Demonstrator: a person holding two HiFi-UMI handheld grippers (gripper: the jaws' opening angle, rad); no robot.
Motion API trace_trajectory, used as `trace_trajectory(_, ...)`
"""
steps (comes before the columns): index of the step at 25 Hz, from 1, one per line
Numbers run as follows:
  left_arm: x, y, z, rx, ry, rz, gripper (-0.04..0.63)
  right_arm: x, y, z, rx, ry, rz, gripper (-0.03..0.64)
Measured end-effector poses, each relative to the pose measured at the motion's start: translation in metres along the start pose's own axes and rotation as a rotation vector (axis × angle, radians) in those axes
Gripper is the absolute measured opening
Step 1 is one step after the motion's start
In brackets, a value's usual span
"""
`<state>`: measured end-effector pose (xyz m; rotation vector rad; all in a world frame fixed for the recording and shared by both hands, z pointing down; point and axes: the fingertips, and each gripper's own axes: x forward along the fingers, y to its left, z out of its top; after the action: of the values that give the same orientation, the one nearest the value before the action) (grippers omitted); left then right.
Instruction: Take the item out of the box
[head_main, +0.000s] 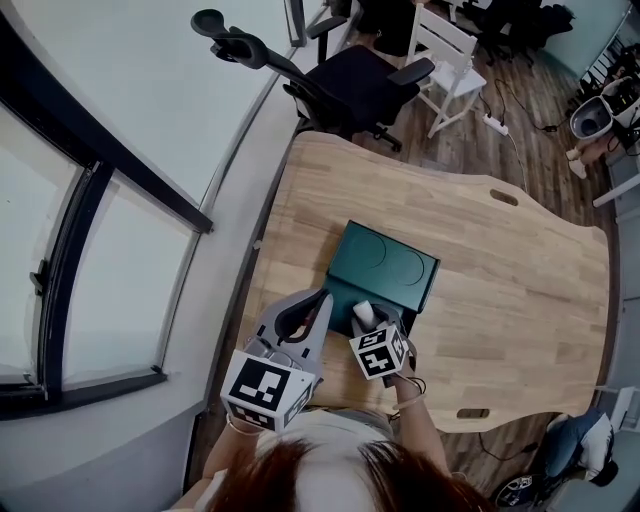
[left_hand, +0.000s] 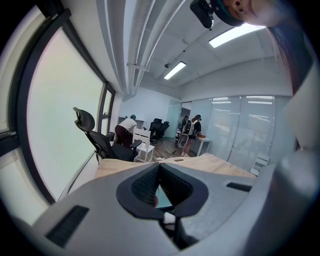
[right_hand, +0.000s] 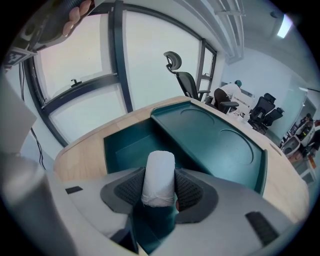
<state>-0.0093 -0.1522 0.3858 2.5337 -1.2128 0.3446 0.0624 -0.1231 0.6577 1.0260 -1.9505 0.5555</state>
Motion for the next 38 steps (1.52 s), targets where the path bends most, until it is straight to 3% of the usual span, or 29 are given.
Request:
trace_trajectory(17, -0.045, -0.006, -0.002, 0.002, -0.058, -0.046, 0.008, -0.047, 0.011, 0.023, 0.087, -0.115, -0.096, 0.197)
trace_trajectory(38, -0.091, -0.009, -0.001, 0.052, -0.107, -0.193, 0.008, -0.104, 0.039, 0.049, 0.201, -0.272, -0.254, 0.198)
